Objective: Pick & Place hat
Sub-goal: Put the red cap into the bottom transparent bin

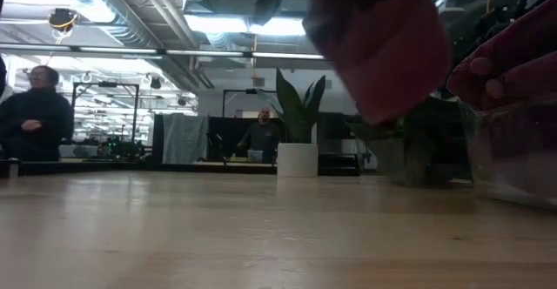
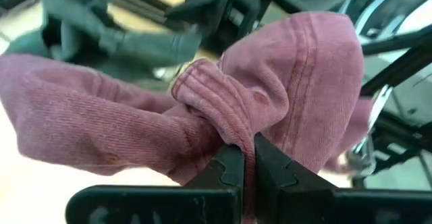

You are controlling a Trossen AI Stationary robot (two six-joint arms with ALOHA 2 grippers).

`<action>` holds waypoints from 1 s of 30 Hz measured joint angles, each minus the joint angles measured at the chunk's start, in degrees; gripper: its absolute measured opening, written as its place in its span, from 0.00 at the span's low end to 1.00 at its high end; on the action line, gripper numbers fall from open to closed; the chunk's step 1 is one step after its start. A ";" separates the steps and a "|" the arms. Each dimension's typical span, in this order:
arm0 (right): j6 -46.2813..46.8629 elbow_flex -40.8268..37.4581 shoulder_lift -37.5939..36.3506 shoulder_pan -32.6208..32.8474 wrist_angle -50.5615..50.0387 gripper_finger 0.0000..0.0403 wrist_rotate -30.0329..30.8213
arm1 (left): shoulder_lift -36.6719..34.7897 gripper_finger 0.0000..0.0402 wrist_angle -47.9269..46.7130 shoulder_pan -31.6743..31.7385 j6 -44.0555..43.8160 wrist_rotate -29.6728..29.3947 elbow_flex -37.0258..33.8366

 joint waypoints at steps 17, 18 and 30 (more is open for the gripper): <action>0.00 0.00 0.00 0.00 0.00 0.66 -0.02 | 3.35 0.01 2.49 -2.59 19.92 -2.34 12.68; 0.00 0.00 0.00 0.00 0.00 0.66 0.00 | 4.34 0.01 2.67 -2.75 20.94 -2.32 14.05; 0.00 0.00 0.00 0.00 0.00 0.66 -0.01 | 17.87 0.01 4.02 -3.50 26.48 1.62 31.66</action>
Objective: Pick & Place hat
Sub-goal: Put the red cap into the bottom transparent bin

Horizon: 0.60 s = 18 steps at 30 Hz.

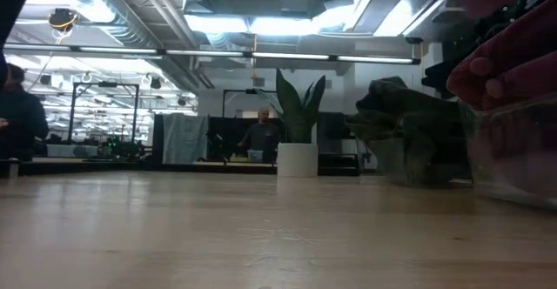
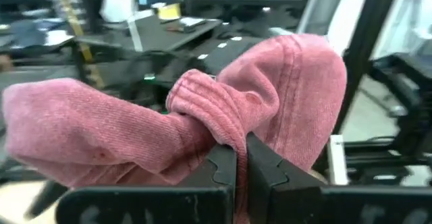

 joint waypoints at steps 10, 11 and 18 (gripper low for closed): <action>0.00 0.00 0.00 0.00 0.00 0.66 -0.02 | 13.86 0.01 8.28 0.11 -0.42 9.25 10.19; 0.00 0.00 -0.02 0.00 0.02 0.66 -0.02 | 14.99 0.01 9.22 0.16 -0.68 9.44 10.74; 0.00 0.00 0.00 0.00 0.00 0.66 -0.02 | 22.72 0.01 15.69 1.45 -5.92 12.33 16.52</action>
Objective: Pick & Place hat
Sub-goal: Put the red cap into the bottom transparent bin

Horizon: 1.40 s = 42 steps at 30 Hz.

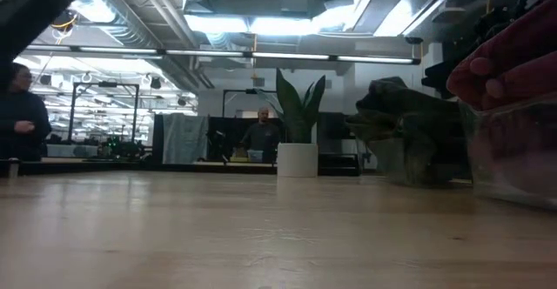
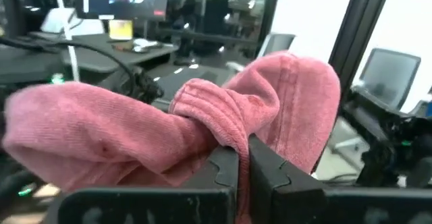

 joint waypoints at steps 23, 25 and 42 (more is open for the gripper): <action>0.00 0.00 0.00 0.00 0.00 0.66 0.00 | 13.53 0.01 -18.31 -3.80 -10.21 1.88 9.95; 0.00 0.00 -0.01 0.00 0.01 0.66 0.01 | 12.92 0.01 -21.98 -4.17 -10.20 1.41 9.96; 0.00 0.00 -0.02 0.00 -0.02 0.66 0.00 | 5.19 0.03 -46.47 -4.48 -6.26 -6.57 9.98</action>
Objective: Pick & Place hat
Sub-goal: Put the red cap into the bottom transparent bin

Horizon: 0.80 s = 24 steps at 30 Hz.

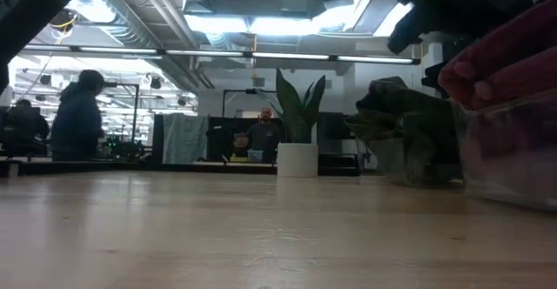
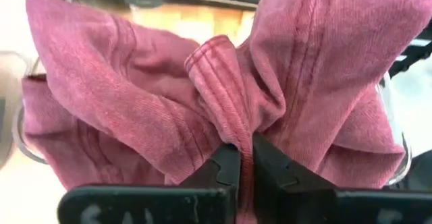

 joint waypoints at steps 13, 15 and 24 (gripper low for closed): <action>0.00 0.00 0.02 0.00 0.02 0.66 0.01 | 0.09 0.19 0.02 -0.60 5.01 0.20 -0.03; 0.00 0.00 0.02 0.00 0.02 0.66 0.00 | 0.11 0.24 1.83 -0.57 5.92 0.17 -0.09; 0.00 0.00 0.02 0.00 0.02 0.66 0.01 | -0.19 0.47 6.57 0.21 10.40 -2.34 -0.11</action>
